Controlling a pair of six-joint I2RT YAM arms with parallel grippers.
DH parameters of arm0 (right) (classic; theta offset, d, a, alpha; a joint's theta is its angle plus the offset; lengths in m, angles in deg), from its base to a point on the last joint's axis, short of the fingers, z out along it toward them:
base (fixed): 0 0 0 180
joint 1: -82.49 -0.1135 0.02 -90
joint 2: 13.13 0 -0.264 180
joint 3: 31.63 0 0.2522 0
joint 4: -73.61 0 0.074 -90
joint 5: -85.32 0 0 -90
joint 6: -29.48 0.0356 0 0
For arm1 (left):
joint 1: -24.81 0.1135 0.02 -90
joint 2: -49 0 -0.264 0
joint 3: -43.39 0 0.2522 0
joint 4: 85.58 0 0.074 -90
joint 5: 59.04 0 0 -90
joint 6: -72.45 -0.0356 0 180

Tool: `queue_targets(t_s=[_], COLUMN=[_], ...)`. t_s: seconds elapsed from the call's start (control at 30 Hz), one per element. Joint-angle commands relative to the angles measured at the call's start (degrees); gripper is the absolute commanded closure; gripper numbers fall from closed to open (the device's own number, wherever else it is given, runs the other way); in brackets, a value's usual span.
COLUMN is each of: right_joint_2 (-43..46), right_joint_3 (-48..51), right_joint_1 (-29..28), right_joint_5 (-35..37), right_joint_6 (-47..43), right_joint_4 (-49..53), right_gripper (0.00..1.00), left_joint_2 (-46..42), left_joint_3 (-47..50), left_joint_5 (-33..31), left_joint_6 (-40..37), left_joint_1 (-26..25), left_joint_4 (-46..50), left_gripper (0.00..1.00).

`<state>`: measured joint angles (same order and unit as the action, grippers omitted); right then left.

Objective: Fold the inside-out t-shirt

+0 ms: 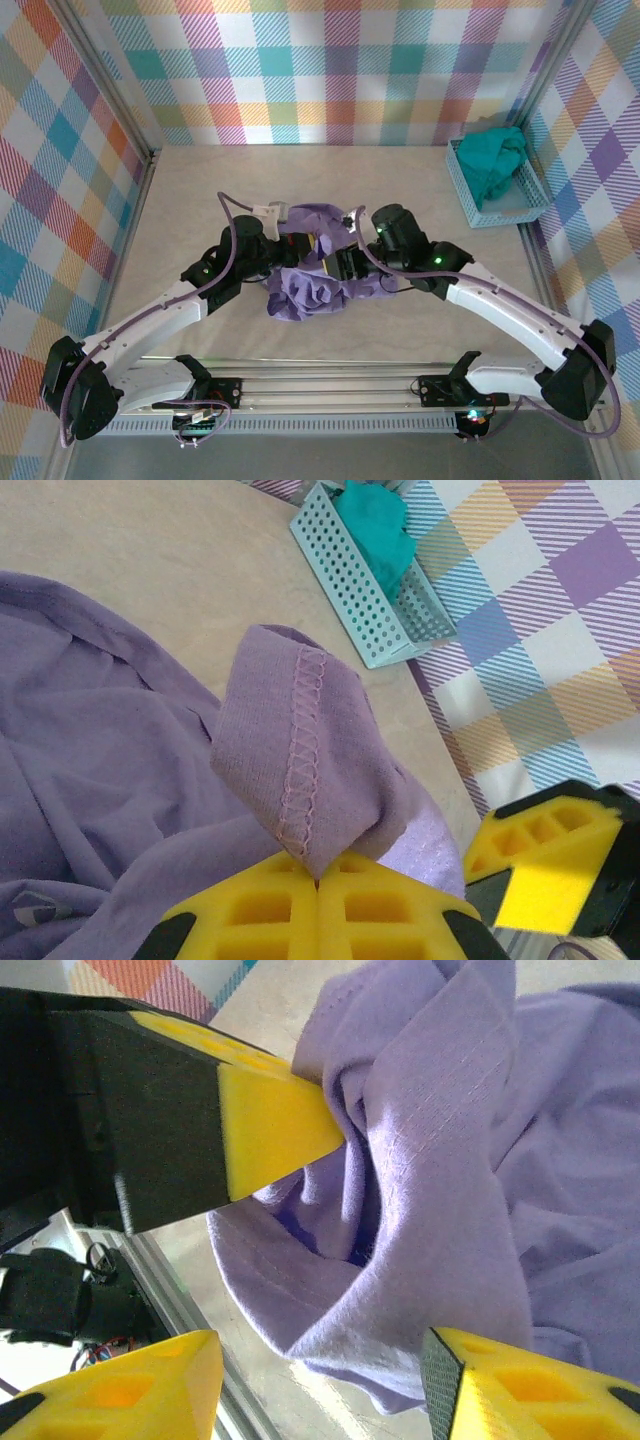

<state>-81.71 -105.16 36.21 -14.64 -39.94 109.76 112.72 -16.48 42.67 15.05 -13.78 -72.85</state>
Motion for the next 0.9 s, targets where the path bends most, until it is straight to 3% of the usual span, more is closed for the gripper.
queue_targets(t_s=[0.0,0.07,0.2,0.3,0.4,0.6,0.87], right_joint_2=[-1.93,-3.23,-4.43,-2.81,-0.70,1.99,-1.08], right_joint_3=[0.52,0.63,1.26,3.37,6.31,13.68,15.91], right_joint_1=[-0.99,-1.12,-1.05,-0.76,0.71,6.08,8.23], right_joint_5=[4.68,4.64,4.91,4.42,-1.94,-23.38,-32.98], right_joint_6=[4.68,5.42,5.84,4.50,1.00,-0.63,2.39], right_joint_4=[-3.50,-5.74,-8.74,-11.95,-17.54,-35.12,-48.33], right_gripper=[0.47,0.55,0.81,0.91,0.99,1.00,1.00], left_joint_2=[-1.14,-1.28,-2.28,-3.31,-4.48,-4.68,-3.30], left_joint_3=[0.31,0.35,0.61,1.01,1.67,1.73,2.03], left_joint_5=[-1.35,-1.27,-1.96,-3.69,-5.58,-4.69,0.85], left_joint_6=[0.63,0.42,-0.01,-0.19,0.19,0.72,1.37], left_joint_1=[-1.04,-1.05,-1.08,-1.14,-0.98,-0.11,0.27], left_joint_4=[-0.25,-0.13,0.55,1.56,2.11,3.34,1.43], left_gripper=[1.00,1.00,1.00,1.00,1.00,1.00,1.00])
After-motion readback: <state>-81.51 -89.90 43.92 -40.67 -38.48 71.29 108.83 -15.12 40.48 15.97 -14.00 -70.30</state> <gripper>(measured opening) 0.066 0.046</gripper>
